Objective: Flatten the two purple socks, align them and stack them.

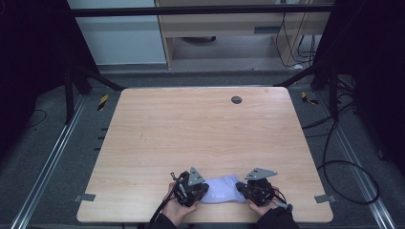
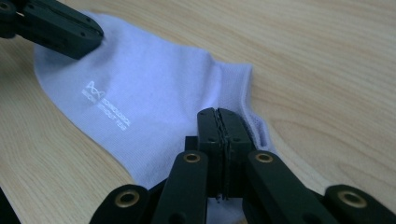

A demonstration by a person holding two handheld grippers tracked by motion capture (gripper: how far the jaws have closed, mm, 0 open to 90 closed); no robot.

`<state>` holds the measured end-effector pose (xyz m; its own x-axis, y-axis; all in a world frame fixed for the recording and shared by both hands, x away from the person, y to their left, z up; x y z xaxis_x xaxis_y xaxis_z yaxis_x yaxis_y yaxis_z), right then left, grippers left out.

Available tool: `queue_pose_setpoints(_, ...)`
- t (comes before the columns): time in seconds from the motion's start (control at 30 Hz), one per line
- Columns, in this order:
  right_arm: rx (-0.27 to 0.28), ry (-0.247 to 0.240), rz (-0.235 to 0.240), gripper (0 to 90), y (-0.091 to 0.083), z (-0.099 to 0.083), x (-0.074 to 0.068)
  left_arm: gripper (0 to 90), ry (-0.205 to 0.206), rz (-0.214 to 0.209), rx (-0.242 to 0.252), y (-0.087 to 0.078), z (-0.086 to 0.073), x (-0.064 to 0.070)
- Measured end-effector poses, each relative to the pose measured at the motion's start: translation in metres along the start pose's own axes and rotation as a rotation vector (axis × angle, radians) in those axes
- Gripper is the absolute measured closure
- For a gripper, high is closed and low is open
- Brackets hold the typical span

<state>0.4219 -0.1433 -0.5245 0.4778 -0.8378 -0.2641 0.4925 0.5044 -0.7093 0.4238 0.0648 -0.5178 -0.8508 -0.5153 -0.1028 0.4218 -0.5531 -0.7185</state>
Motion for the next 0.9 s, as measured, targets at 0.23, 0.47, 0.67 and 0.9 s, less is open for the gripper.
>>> queue_pose_setpoints(0.23,0.026,0.007,0.017,86.7,-0.006,0.003,0.000,80.9,-0.007,0.004,0.022,-0.007,0.002,-0.003)
queue_pose_setpoints(0.47,0.139,0.049,0.014,77.6,-0.022,0.014,0.013,70.8,-0.034,0.053,0.090,-0.028,0.002,-0.022)
queue_pose_setpoints(0.67,0.231,0.108,-0.073,57.4,-0.031,0.018,0.040,55.3,-0.065,0.100,0.123,-0.044,-0.010,-0.046)
queue_pose_setpoints(0.9,0.250,0.148,-0.128,36.7,-0.032,0.019,0.061,39.9,-0.102,0.152,0.120,-0.057,-0.031,-0.072)
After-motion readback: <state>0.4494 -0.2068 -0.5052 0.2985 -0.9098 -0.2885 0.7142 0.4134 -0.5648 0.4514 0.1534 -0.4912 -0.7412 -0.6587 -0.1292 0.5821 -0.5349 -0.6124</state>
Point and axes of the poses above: each handheld gripper's, and its own axes: y roughly forward along the jaws, z roughly out of its top, x roughly to its right, the point moved 4 cm from there along y, roughly forward along the jaws, and after that the axes turned 13 degrees about y, right-handed, at the moved point
